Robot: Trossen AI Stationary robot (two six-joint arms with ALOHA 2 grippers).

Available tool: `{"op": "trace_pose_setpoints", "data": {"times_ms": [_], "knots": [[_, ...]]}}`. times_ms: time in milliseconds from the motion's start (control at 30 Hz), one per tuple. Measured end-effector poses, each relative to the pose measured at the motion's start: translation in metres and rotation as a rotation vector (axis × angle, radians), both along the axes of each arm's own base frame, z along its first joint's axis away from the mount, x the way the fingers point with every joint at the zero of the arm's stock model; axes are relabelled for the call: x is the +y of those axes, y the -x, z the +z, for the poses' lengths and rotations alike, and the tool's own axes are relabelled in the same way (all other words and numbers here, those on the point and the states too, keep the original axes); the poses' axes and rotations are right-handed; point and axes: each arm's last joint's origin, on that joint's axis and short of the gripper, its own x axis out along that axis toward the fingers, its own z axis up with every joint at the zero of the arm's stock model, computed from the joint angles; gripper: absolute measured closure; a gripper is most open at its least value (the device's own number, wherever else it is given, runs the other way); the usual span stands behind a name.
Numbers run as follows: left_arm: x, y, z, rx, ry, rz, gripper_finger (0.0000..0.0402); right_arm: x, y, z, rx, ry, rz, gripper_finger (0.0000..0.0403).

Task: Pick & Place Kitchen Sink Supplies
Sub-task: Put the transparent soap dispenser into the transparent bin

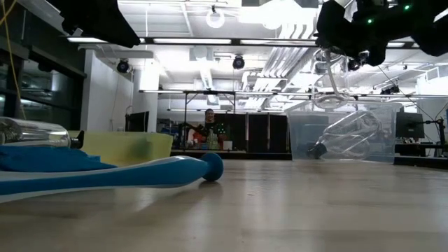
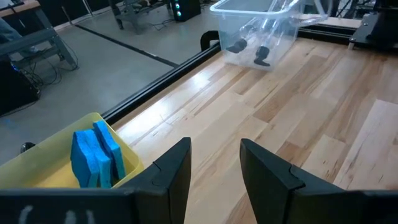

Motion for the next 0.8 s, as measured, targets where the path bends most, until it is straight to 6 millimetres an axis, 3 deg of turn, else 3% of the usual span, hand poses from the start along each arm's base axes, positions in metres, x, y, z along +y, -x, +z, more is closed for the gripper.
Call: {"op": "trace_pose_setpoints", "data": {"times_ms": [433, 800], "knots": [[0.000, 0.000, 0.000, -0.002, 0.002, 0.000, 0.0268, -0.015, 0.004, 0.009, -0.107, 0.073, 0.040, 0.0273], [0.000, 0.000, 0.000, -0.004, 0.003, 0.000, 0.0268, -0.041, 0.018, 0.017, -0.198, 0.117, -0.125, 0.0273]]}}
